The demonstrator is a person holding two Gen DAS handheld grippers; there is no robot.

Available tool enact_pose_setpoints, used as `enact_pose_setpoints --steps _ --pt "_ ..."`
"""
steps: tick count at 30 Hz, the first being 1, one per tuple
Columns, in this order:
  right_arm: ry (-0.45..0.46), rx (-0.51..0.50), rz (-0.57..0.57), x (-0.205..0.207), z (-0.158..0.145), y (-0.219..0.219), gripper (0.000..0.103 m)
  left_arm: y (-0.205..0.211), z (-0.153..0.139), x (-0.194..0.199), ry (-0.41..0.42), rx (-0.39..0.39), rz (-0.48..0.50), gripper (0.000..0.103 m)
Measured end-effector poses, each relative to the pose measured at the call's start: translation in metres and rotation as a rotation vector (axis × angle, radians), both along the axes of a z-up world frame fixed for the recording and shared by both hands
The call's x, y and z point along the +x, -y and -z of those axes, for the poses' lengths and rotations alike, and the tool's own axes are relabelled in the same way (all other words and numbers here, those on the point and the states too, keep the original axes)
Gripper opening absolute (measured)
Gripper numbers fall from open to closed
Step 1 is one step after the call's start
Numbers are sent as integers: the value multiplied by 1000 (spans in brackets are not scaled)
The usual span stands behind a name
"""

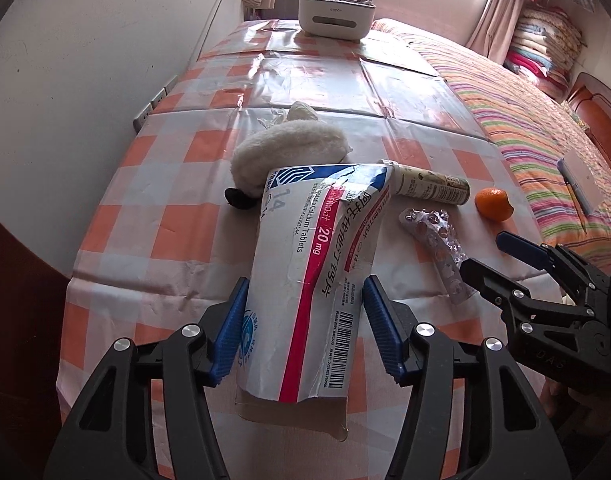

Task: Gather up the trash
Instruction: 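Grasp the white medicine box with the left tool while the right tool grasps the silver blister pack, then release the blister pack into the cream bin with the right tool while the left tool carries the box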

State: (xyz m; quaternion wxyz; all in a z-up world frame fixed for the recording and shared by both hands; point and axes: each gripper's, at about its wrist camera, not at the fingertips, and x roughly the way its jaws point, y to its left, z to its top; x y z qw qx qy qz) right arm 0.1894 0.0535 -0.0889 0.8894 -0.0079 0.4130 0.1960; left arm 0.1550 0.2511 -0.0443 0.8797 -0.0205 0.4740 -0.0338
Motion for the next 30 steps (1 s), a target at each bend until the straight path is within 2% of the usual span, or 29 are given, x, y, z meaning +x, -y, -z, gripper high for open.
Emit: enact_pose_setpoints --steps 7,13,15,21,30 --pt "-23 -61 -6 15 15 -12 62 -7 -18 -14 62 -38 -18 56" --pt "-26 -126 -29 15 23 -20 45 -4 -20 -14 67 -48 -16 56" --pt "-28 -122 -35 15 22 -20 34 -2 -20 -15 66 -49 -8 56" --pt "-13 -121 -25 7 20 -15 33 5 -18 -16 62 -53 0 56" --pt "29 -74 31 -18 1 12 33 16 -19 -14 68 -71 24 56"
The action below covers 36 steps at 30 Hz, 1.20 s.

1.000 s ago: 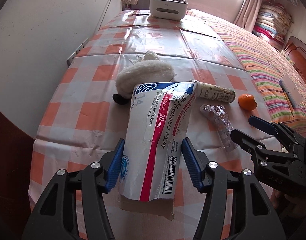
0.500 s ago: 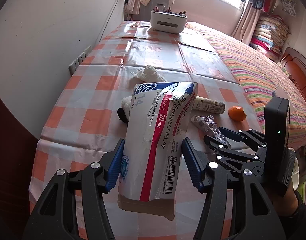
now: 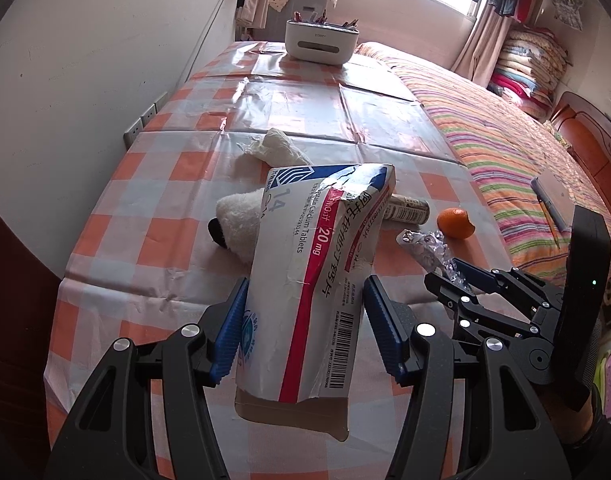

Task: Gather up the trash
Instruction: 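Release the blister pack into the cream bin with the right tool while the left tool carries the box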

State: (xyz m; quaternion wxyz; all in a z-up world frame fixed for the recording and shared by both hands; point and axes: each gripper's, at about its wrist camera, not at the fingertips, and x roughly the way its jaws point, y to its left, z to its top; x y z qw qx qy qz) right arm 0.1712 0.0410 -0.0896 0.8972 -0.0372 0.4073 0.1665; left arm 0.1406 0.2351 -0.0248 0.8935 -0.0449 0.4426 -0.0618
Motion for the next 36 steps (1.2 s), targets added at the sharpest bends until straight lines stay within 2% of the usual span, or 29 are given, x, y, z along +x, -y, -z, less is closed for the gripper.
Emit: enact_pose_setpoints --steps 7,17,24,36 --pt "94 6 56 -28 -25 30 33 27 -5 -3 19 -2 58 57" --pt "142 60 174 -61 -38 84 33 80 -13 -13 58 -12 171 56" --pt "159 111 269 -84 -41 122 33 110 -14 -19 68 -13 233 56" --pt "227 173 494 -137 -39 185 33 144 -10 -27 71 8 314 57"
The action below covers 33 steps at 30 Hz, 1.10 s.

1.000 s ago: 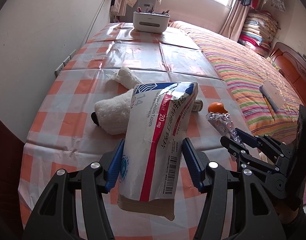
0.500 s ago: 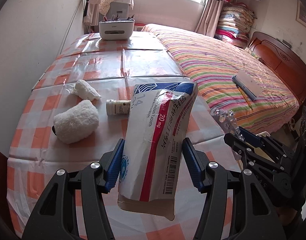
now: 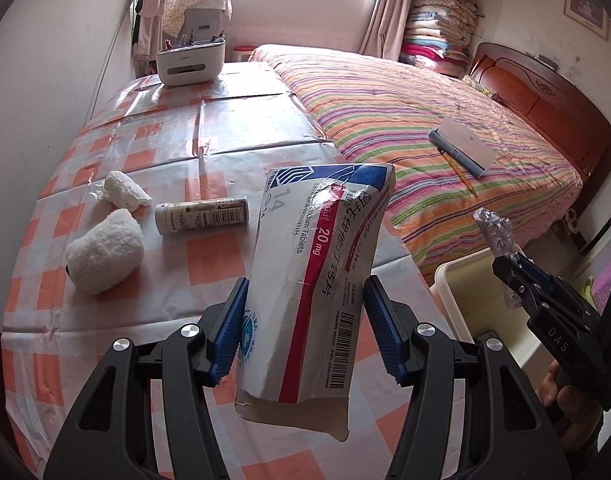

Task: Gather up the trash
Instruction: 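Release the blister pack into the cream bin with the right tool while the left tool carries the box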

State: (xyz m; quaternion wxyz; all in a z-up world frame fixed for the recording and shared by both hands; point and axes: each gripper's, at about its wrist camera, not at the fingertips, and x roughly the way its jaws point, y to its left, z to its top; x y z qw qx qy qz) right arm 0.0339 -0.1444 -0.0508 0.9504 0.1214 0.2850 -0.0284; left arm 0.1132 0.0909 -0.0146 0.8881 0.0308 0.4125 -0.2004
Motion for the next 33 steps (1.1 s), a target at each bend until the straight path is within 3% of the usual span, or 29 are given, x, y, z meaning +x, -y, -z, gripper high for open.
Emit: enact_pose_setpoints --steps 11,22,27,33 --pt "87 -10 178 -41 -4 33 33 36 4 -5 4 11 72 57" --pt "135 28 268 -58 -6 51 36 71 1 -17 17 13 140 57" --pt "158 70 305 -66 -7 60 63 86 0 -24 23 16 175 57" --pt "227 128 344 -81 -11 70 63 106 3 -30 3 16 212 57"
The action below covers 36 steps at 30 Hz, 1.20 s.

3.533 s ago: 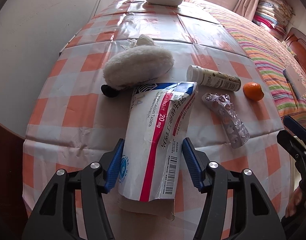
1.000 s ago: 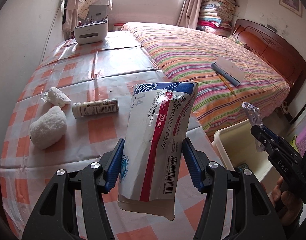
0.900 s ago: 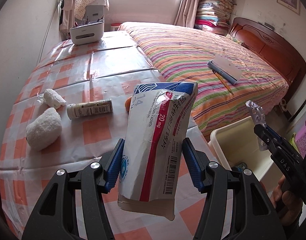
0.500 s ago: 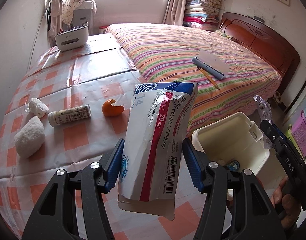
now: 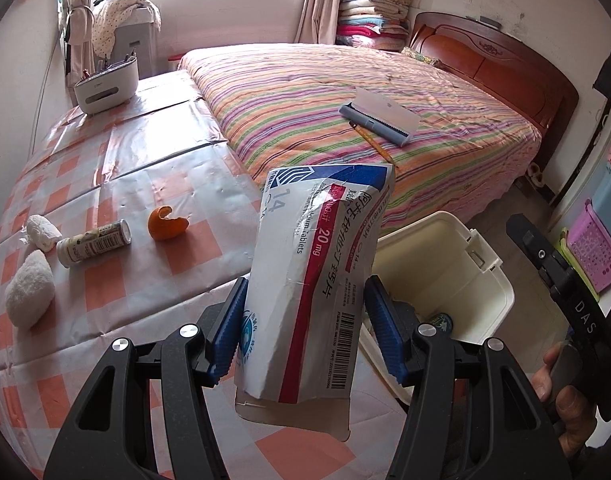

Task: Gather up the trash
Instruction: 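Release the blister pack into the cream bin with the right tool while the left tool carries the box, then lower the medicine box into the cream bin and open the left tool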

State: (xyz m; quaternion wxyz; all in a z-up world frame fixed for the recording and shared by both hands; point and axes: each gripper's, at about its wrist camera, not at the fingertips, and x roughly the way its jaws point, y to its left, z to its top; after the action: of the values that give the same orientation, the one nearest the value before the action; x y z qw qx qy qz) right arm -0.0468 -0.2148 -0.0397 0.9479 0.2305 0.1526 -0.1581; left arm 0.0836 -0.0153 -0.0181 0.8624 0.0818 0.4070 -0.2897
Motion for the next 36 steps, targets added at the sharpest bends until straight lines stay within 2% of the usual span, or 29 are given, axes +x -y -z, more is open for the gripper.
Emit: enact_pose_setpoints --steps 6,15,21,24,29,36 --pt "116 48 71 -23 -8 17 67 31 3 -8 -7 8 57 57" --pt "226 122 155 -46 -11 37 67 75 9 -20 -9 35 145 60" --pt "246 136 183 -53 -13 41 67 97 10 -31 8 51 205 72" --pt "250 137 180 -54 -12 40 68 100 6 -36 56 53 204 84" --pt "231 132 156 -50 -11 36 68 89 -1 -34 88 52 163 86" --pt "200 139 107 -41 -10 26 69 47 -13 -13 94 21 31 87"
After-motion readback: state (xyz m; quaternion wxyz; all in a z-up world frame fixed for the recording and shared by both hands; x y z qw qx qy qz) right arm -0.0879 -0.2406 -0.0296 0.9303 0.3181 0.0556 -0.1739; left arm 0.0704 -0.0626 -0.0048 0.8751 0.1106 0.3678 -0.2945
